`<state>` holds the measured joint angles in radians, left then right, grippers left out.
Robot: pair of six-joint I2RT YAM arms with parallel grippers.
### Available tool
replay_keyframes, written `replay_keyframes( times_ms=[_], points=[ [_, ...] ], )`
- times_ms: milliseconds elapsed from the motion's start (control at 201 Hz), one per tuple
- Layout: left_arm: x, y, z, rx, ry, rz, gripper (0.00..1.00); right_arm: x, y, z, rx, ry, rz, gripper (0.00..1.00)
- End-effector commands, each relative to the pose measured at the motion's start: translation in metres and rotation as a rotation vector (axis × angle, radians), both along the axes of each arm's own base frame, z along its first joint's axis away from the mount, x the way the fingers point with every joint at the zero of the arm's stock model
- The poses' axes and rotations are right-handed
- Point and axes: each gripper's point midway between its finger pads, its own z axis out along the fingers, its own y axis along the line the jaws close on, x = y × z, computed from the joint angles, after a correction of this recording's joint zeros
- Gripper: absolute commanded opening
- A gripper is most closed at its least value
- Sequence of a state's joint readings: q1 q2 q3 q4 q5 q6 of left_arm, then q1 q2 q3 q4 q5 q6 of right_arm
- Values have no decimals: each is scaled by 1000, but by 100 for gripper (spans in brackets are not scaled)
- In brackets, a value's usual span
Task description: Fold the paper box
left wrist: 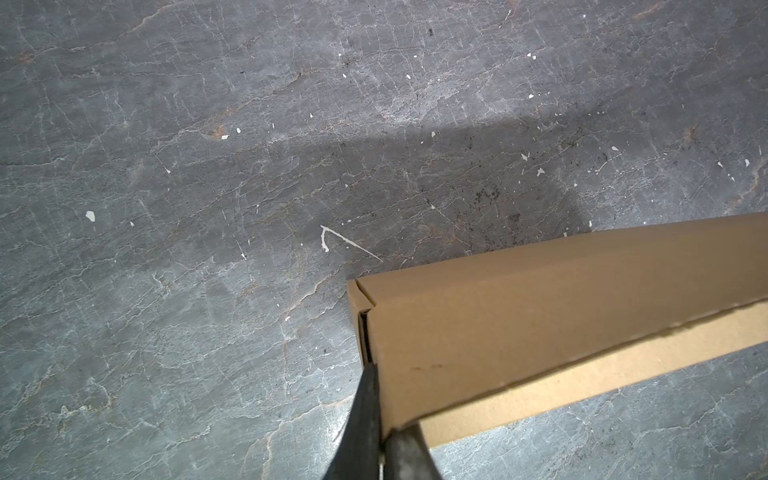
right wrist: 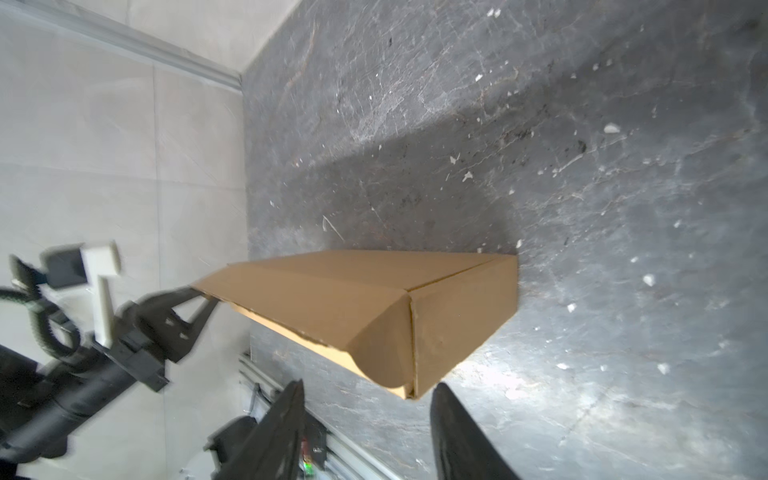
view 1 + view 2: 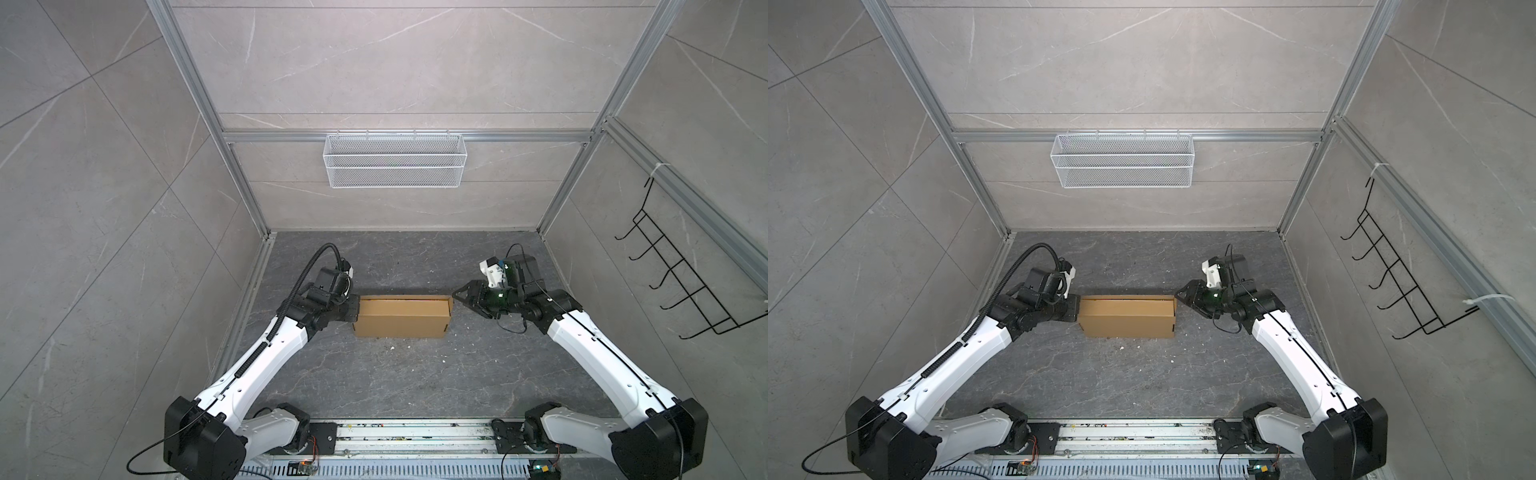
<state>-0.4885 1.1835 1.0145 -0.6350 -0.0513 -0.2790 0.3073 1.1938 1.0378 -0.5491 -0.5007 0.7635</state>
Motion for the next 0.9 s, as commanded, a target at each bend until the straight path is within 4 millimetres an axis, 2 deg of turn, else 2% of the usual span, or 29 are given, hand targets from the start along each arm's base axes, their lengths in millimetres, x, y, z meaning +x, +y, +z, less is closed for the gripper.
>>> replay_keyframes(
  times_ms=[0, 159, 353, 657, 896],
  points=[
    [-25, 6, -31, 55, 128, -36, 2, 5, 8, 3, 139, 92, -61, 54],
    [-25, 6, -30, 51, 121, -37, 2, 14, 13, -15, 188, 209, -114, 55],
    [-26, 6, -29, 48, 116, -35, 2, 20, 19, -26, 252, 263, -147, 55],
    [-26, 5, -30, 38, 114, -36, 2, 15, 21, -39, 284, 305, -163, 53],
    [-29, 3, -33, 35, 117, -51, 2, 16, 23, -39, 302, 303, -173, 50]
  ],
)
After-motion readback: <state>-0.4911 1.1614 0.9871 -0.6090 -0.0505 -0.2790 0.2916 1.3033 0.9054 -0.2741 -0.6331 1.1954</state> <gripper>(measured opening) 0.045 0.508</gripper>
